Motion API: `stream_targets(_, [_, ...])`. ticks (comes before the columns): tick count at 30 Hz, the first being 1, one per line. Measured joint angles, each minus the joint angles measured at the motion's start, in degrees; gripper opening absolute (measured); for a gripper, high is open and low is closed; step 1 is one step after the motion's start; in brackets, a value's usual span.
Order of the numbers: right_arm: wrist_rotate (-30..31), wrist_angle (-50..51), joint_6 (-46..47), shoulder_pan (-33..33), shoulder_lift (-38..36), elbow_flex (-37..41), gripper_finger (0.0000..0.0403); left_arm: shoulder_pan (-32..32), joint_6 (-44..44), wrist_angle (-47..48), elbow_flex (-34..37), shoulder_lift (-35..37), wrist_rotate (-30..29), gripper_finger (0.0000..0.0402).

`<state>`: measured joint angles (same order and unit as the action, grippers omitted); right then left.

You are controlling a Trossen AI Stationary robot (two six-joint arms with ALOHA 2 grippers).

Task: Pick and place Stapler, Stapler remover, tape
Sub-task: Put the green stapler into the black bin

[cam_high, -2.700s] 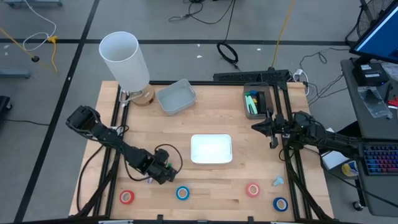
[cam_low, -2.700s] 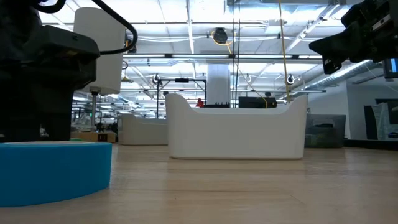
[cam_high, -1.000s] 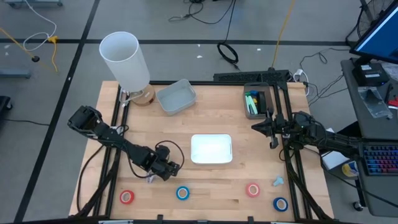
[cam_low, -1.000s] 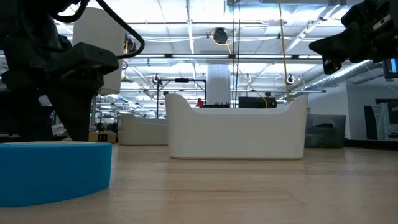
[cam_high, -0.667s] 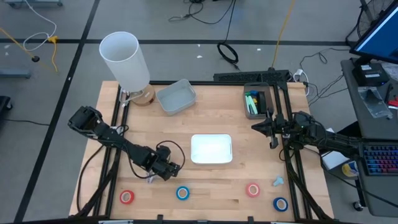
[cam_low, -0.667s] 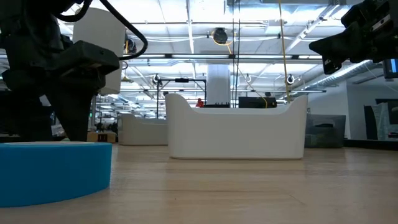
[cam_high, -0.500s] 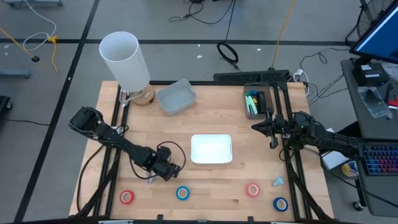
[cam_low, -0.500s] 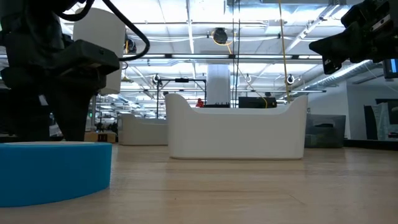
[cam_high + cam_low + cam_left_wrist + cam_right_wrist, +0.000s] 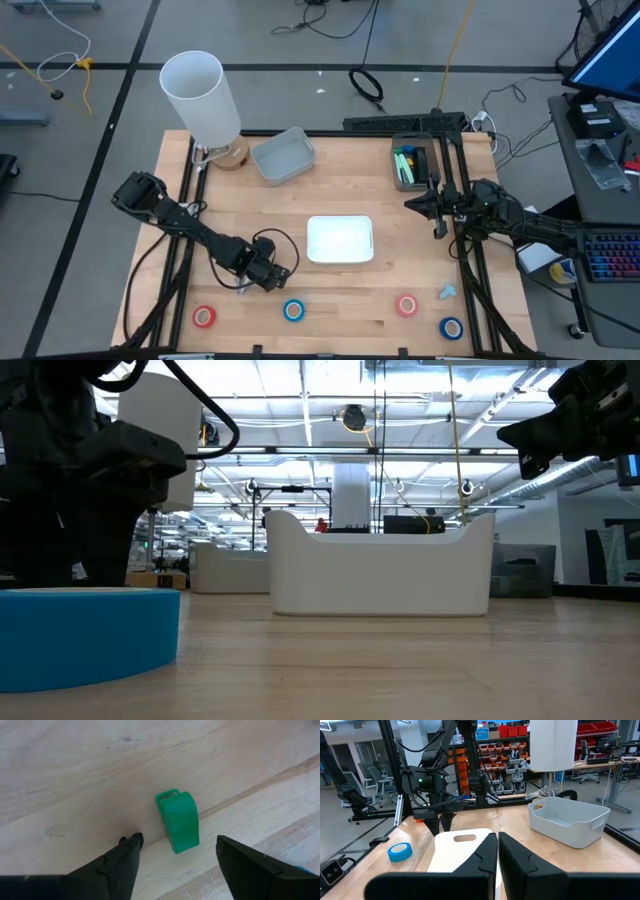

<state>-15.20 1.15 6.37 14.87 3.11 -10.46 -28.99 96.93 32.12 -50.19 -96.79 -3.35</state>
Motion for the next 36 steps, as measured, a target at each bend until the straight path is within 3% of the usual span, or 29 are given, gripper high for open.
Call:
stream_targets(14, [0.0,0.0,0.0,0.01,0.0,0.0,0.0008,-0.07,-0.18,0.35,0.04,0.04,-3.37,0.0055])
stream_targets(19, [0.0,0.02,0.0,0.01,0.0,0.0,0.0007,-0.04,-0.37,0.35,0.04,0.04,-3.77,0.0055])
stream_targets(26, [0.02,0.01,0.0,0.01,0.0,0.0,0.0007,-0.04,-0.62,0.37,0.07,0.02,-3.94,0.0087])
stream_targets(36, [-0.07,0.0,1.11,0.0,0.0,0.0,0.0007,-0.46,-2.56,0.41,0.09,0.0,-4.87,0.0041])
